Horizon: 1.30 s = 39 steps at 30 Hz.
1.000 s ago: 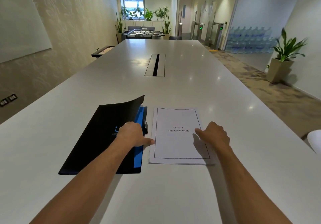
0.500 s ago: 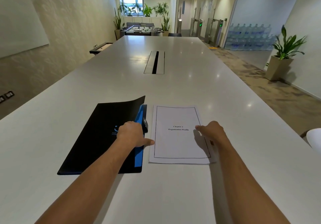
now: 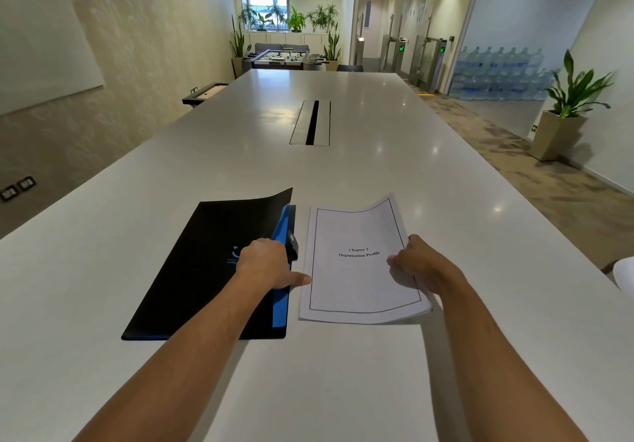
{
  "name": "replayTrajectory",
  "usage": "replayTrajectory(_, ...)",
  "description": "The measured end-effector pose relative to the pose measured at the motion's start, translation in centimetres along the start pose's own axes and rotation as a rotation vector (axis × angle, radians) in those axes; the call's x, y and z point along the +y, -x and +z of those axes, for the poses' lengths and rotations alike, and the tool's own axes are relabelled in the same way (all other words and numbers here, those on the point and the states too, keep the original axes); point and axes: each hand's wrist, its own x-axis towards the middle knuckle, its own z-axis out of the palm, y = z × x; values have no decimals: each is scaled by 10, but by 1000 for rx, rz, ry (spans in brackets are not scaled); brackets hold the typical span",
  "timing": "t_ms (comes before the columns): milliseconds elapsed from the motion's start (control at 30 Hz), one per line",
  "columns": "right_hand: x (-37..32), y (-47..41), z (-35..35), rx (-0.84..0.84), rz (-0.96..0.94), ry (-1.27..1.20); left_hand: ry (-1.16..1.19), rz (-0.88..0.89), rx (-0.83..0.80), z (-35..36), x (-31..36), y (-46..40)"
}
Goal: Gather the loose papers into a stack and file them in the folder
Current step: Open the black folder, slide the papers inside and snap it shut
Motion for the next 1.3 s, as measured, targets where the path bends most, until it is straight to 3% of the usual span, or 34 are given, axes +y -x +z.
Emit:
replayTrajectory(133,3,4,-4,-29,5,-313,48,-2,25,-2,-3,4)
replayTrajectory(367,-21,16,-8,9,-113,-450,282,-21,49,-19,-23,7)
replayTrajectory(1000,-107,38,28,-172,-186,-150,256,-33,80,-56,-29,19)
replayTrajectory(1300,-113,41,53,63,-351,164,258,-25,79,-56,-20,23)
